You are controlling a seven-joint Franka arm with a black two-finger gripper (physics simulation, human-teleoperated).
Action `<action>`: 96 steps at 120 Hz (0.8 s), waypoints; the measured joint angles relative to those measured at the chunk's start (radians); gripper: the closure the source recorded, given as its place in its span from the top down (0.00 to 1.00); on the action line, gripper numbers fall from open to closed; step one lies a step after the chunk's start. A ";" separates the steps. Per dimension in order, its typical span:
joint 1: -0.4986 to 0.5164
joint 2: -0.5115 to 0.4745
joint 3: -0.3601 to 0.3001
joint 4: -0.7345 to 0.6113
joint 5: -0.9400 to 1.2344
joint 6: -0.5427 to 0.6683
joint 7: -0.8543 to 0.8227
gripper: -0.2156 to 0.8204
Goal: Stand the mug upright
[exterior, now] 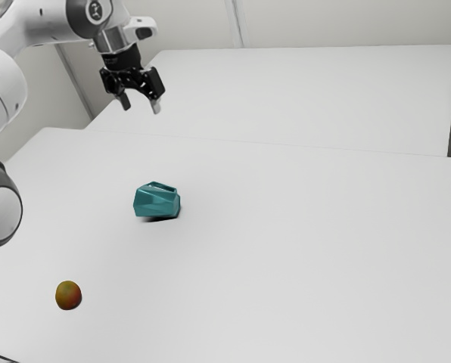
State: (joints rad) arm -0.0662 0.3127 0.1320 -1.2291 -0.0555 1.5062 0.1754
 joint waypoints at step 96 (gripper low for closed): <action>0.041 -0.037 0.269 -0.487 -0.414 0.143 0.214 0.79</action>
State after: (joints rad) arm -0.0250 0.2761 0.4014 -1.7162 -0.4695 1.6491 0.3890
